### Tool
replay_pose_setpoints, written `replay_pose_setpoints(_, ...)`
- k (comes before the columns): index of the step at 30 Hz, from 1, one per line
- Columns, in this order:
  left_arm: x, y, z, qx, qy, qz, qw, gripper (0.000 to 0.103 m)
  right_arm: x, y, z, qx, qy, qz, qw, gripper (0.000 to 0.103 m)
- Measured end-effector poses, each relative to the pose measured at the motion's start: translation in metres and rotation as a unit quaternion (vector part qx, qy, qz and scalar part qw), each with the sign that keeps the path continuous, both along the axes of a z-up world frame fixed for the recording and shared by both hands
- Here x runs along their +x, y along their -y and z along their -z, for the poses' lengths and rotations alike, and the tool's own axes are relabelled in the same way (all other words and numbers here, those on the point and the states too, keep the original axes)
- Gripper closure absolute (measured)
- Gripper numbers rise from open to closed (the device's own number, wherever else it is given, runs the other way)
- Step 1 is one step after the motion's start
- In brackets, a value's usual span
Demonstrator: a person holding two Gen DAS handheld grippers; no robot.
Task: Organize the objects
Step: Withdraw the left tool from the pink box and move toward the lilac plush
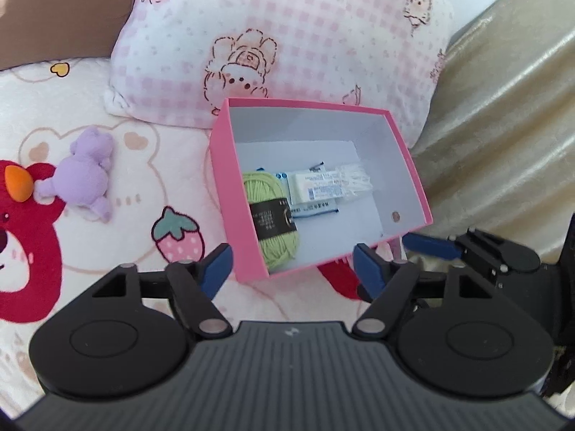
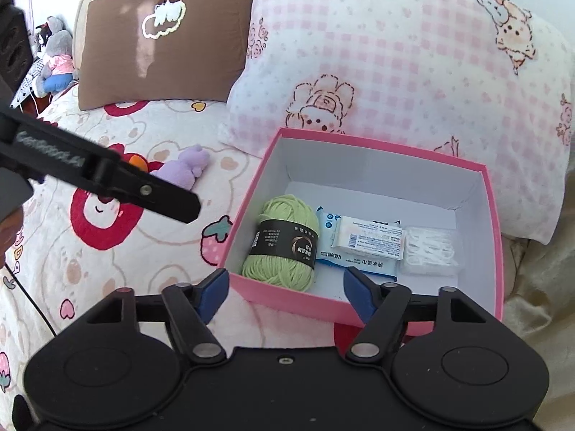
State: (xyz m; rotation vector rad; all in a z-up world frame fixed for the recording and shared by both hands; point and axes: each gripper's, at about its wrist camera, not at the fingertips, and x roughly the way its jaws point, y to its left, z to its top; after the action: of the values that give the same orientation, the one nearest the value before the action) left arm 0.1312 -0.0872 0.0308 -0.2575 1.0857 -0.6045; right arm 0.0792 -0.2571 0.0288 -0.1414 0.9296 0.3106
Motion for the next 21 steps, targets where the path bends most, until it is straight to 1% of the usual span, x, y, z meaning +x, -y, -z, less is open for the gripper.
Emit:
replay_pose_setpoints(3,-0.017,-0.005,-0.013,0.006,0.023,0.011,0.9996,0.029,-0.005,-0.001,-0.003,0.000,-0.006,-0.005,1.000,0.017)
replay_pose_setpoints(5,-0.026,-0.011,-0.021,0.002,0.033,0.007,0.9994,0.029,-0.007,0.000,-0.004,-0.001,-0.015,0.002,1.000,0.016)
replay_pose_setpoints(6,-0.031,-0.016,-0.024,-0.005,0.035,0.005,0.9994,0.029,-0.010,-0.001,-0.005,-0.002,-0.017,0.003,1.000,0.016)
replay_pose_setpoints(9,-0.042,-0.033,-0.024,-0.023,0.027,-0.006,0.9994,0.029,-0.017,-0.002,-0.006,0.002,-0.019,0.002,1.000,0.011)
replay_pose_setpoints(11,-0.050,-0.042,-0.024,-0.018,0.027,-0.019,0.9993,0.028,-0.019,-0.003,-0.005,0.006,-0.024,0.002,1.000,0.010)
replay_pose_setpoints(14,-0.061,-0.051,-0.023,-0.012,0.024,-0.028,0.9993,0.027,-0.021,-0.008,-0.005,-0.004,-0.024,0.008,1.000,0.010)
replay_pose_setpoints(21,-0.079,-0.061,-0.025,-0.003,0.023,-0.031,0.9992,0.021,-0.031,-0.014,-0.014,-0.007,-0.026,0.009,1.000,0.010)
